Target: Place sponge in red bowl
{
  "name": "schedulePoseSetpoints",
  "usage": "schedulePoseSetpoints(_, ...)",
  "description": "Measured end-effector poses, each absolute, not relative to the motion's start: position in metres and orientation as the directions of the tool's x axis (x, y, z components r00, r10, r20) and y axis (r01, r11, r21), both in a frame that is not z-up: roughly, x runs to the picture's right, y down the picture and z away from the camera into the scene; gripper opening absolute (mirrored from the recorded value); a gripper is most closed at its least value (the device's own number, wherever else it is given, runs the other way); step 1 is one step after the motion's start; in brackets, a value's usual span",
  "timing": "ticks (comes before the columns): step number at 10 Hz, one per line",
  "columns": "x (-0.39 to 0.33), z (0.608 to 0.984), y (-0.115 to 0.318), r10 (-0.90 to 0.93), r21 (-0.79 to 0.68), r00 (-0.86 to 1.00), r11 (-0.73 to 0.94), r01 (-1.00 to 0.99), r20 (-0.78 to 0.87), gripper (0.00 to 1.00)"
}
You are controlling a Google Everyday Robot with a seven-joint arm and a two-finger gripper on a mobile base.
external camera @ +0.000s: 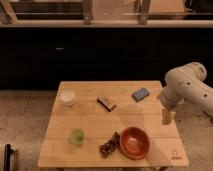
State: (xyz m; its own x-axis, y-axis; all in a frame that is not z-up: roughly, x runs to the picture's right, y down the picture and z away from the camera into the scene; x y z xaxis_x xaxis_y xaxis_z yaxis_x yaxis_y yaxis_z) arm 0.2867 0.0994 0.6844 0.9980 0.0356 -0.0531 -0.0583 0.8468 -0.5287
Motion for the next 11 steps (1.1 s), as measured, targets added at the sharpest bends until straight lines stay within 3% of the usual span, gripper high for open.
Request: schedulePoseSetpoints(11,0.261,0.724,0.058,0.02,-0.514,0.999,0.858,-0.003,0.027,0.8)
